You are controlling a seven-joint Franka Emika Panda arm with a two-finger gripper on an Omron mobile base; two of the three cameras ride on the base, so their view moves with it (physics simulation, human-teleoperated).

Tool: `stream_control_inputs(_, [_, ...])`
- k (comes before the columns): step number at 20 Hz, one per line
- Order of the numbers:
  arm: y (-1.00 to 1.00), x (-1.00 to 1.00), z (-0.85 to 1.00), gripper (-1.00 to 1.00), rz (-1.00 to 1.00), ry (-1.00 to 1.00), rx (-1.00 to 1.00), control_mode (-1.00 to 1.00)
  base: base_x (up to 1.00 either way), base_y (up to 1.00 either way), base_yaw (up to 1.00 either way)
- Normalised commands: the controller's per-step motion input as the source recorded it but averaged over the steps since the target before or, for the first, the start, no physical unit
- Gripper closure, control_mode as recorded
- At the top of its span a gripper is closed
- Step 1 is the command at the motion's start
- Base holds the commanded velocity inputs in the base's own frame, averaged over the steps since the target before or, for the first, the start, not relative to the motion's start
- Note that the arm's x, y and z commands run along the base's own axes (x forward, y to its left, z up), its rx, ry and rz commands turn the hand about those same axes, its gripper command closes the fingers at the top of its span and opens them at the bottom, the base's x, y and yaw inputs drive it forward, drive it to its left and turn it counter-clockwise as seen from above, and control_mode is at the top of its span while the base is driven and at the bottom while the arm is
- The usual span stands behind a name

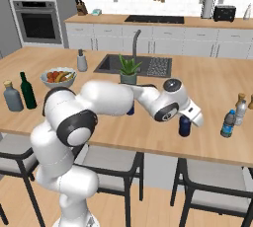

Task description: Move the plastic bottles in the middle to the plastics group, and the glass bottles in the middle to the glass group.

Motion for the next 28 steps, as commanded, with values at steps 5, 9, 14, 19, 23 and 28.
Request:
stream_control_inputs(5, [-0.63,0.14,-0.16,1.00,-0.01,-0.01,0.00,-1.00,0.00,0.00,0.00])
stream_control_inputs(9, [-0.59,0.29,-0.09,1.00,0.00,0.01,0.01,-1.00,0.00,0.00,0.00])
stream_control_inputs(14, [-0.52,0.20,-0.15,1.00,0.00,0.01,0.02,-1.00,0.00,0.00,0.00])
stream_control_inputs(19, [-0.30,0.17,-0.22,1.00,0.00,0.00,0.00,-1.00,0.00,0.00,0.00])
stream_control_inputs(23, [-0.15,0.32,-0.18,1.00,0.00,0.00,0.00,-1.00,0.00,0.00,0.00])
stream_control_inputs(28, [-0.12,0.40,-0.16,1.00,0.00,0.00,0.00,-1.00,0.00,0.00,0.00])
